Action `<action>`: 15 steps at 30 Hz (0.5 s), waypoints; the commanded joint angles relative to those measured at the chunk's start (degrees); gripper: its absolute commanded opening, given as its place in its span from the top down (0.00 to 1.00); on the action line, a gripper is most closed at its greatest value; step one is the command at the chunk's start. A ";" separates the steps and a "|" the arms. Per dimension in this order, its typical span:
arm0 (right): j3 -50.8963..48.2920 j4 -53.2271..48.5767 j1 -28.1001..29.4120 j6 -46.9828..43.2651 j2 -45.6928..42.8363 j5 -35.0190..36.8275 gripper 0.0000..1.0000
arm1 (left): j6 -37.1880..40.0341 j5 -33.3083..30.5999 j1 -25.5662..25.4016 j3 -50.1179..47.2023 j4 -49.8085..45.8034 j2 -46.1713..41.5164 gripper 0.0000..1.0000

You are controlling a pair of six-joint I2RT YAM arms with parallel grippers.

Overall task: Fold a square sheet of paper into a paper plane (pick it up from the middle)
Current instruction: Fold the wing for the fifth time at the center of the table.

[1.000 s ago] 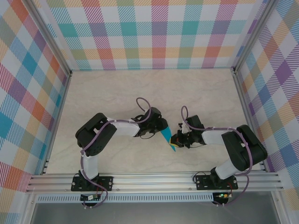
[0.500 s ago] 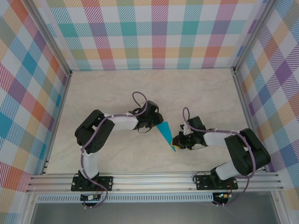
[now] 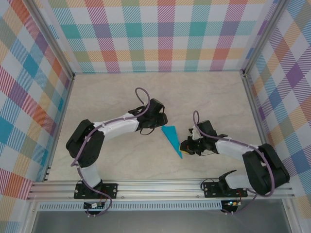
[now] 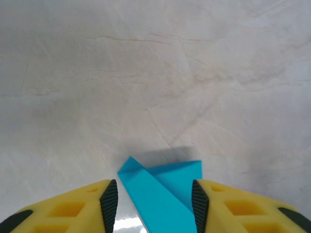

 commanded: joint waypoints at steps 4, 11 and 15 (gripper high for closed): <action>3.16 -15.60 -2.48 -3.41 -9.44 15.39 0.77 | -2.30 -10.69 -7.61 2.14 -10.86 -2.39 0.42; 1.37 -15.57 -5.59 -4.32 -9.44 14.53 0.75 | -6.90 -11.69 -12.15 5.66 -12.95 2.50 0.33; -0.66 -12.59 -5.59 -4.66 -9.85 12.81 0.71 | -8.87 -12.37 -13.07 7.22 -13.90 4.28 0.27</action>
